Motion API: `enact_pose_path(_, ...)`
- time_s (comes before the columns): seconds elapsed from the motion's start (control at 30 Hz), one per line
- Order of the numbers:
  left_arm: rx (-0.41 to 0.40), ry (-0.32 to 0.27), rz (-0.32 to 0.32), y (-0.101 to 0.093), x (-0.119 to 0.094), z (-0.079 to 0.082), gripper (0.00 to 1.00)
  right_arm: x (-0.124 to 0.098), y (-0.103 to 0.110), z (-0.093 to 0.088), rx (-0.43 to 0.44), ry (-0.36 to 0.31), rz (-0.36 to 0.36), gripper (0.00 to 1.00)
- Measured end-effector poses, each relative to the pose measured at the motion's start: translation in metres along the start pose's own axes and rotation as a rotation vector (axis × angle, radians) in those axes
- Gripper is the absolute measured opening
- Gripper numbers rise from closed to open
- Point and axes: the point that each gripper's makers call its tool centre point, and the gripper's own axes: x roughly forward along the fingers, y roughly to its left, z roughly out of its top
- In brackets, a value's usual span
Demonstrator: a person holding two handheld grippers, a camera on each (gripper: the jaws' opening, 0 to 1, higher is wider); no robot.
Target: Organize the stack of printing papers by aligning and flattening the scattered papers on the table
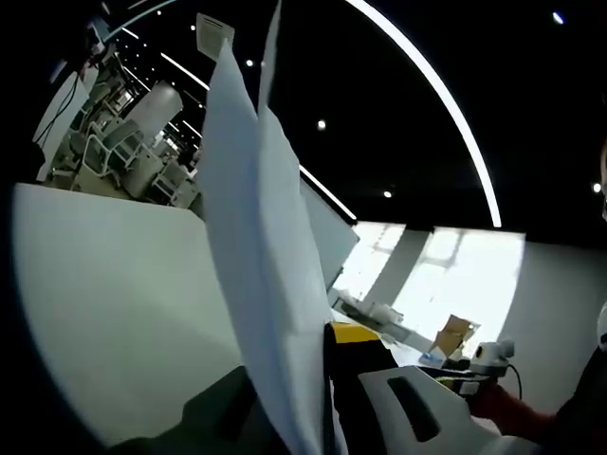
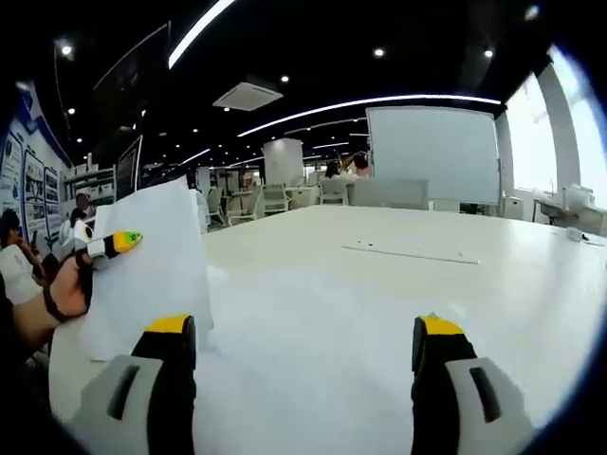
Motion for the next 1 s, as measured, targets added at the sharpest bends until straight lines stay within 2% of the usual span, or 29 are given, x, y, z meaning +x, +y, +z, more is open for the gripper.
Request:
enact_pose_path(0.23,0.001,0.001,-0.001,0.0,0.0,0.0,0.06,-0.012,-0.015,-0.007,-0.039,0.015,-0.05,0.9)
enact_pose_path(0.63,0.008,0.007,-0.003,-0.001,0.001,-0.001,0.06,-0.031,-0.047,-0.023,-0.023,0.037,-0.119,0.9)
enact_pose_path(1.0,0.015,0.01,-0.001,-0.002,0.001,-0.002,0.06,-0.034,-0.058,-0.041,-0.033,0.076,-0.148,0.89)
